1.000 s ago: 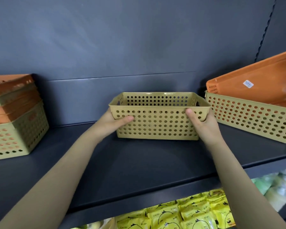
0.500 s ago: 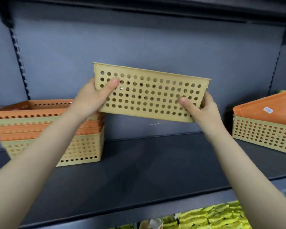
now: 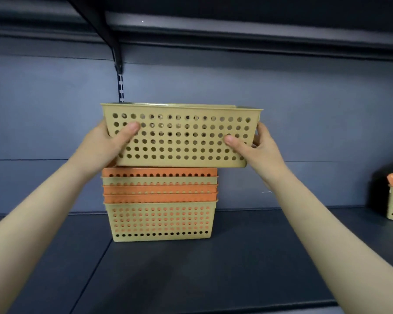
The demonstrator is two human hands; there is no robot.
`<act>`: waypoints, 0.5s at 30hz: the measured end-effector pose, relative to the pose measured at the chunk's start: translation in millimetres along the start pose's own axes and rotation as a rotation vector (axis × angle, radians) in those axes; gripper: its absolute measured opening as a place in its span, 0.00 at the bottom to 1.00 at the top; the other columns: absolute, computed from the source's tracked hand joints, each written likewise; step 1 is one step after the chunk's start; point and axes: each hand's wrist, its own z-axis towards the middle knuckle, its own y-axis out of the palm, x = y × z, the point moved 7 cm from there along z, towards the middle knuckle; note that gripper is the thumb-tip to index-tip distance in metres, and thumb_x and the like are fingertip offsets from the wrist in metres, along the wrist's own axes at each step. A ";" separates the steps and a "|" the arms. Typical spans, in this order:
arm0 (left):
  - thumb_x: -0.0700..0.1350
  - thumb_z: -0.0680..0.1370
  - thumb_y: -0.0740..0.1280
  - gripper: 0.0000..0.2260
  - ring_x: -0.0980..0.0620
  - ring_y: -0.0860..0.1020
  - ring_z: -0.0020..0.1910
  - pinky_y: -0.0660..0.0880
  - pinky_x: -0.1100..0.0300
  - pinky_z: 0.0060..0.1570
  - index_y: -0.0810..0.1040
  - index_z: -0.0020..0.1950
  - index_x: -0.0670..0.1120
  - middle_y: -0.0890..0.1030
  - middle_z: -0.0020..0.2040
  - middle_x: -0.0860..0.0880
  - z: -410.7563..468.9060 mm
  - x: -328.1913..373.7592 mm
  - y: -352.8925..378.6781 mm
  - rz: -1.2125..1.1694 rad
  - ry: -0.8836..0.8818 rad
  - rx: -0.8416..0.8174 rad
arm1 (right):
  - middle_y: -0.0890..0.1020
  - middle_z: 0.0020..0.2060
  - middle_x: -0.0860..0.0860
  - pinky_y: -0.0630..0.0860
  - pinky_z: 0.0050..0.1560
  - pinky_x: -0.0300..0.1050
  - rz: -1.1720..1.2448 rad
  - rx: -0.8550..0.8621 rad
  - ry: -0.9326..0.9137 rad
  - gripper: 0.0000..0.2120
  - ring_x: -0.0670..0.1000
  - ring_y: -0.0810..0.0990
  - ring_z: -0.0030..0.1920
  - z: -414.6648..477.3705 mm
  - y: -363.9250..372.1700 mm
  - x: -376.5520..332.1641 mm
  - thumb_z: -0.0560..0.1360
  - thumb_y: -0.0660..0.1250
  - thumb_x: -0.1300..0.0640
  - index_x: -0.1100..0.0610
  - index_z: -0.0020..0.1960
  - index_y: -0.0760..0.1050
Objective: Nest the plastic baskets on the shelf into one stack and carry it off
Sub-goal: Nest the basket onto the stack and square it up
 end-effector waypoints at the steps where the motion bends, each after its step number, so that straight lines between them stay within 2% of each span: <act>1: 0.67 0.75 0.64 0.26 0.58 0.81 0.52 0.76 0.59 0.47 0.75 0.65 0.51 0.83 0.56 0.55 1.1 -6.8 -4.5 -0.003 -0.018 -0.003 | 0.80 0.62 0.44 0.80 0.49 0.38 0.000 -0.011 0.002 0.34 0.45 0.80 0.60 3.3 8.9 1.9 0.67 0.78 0.44 0.46 0.69 0.68; 3: 0.61 0.78 0.65 0.21 0.61 0.79 0.49 0.73 0.64 0.42 0.74 0.64 0.50 0.81 0.53 0.58 4.7 -21.2 -10.0 0.007 -0.047 -0.018 | 0.79 0.63 0.44 0.80 0.54 0.42 -0.010 -0.027 0.013 0.38 0.45 0.80 0.62 10.0 22.5 8.3 0.66 0.78 0.42 0.47 0.71 0.67; 5: 0.60 0.78 0.65 0.19 0.61 0.79 0.48 0.72 0.65 0.41 0.73 0.64 0.50 0.81 0.52 0.59 8.1 -34.9 -10.2 -0.006 -0.074 -0.041 | 0.79 0.64 0.44 0.80 0.57 0.46 -0.028 -0.041 0.028 0.40 0.46 0.79 0.63 15.4 33.4 16.3 0.64 0.78 0.41 0.47 0.72 0.66; 9: 0.68 0.73 0.65 0.29 0.56 0.81 0.54 0.76 0.59 0.45 0.72 0.67 0.52 0.82 0.58 0.55 15.0 -56.1 -7.8 -0.082 -0.115 -0.051 | 0.78 0.65 0.45 0.78 0.57 0.42 -0.022 -0.045 0.066 0.40 0.45 0.77 0.65 22.0 51.0 32.6 0.66 0.78 0.43 0.47 0.73 0.65; 12: 0.62 0.78 0.64 0.18 0.61 0.79 0.53 0.74 0.62 0.46 0.71 0.64 0.55 0.81 0.55 0.59 22.9 -64.7 -3.0 -0.112 -0.128 -0.012 | 0.78 0.65 0.45 0.78 0.59 0.45 -0.024 -0.025 0.073 0.39 0.45 0.76 0.65 29.0 57.3 39.7 0.67 0.77 0.42 0.47 0.73 0.65; 15: 0.61 0.80 0.61 0.15 0.63 0.78 0.50 0.72 0.64 0.44 0.70 0.63 0.56 0.79 0.52 0.60 27.8 -66.9 3.3 -0.120 -0.147 -0.003 | 0.80 0.62 0.45 0.80 0.59 0.52 -0.033 -0.023 0.092 0.36 0.47 0.80 0.62 37.7 62.5 47.1 0.66 0.77 0.40 0.45 0.70 0.67</act>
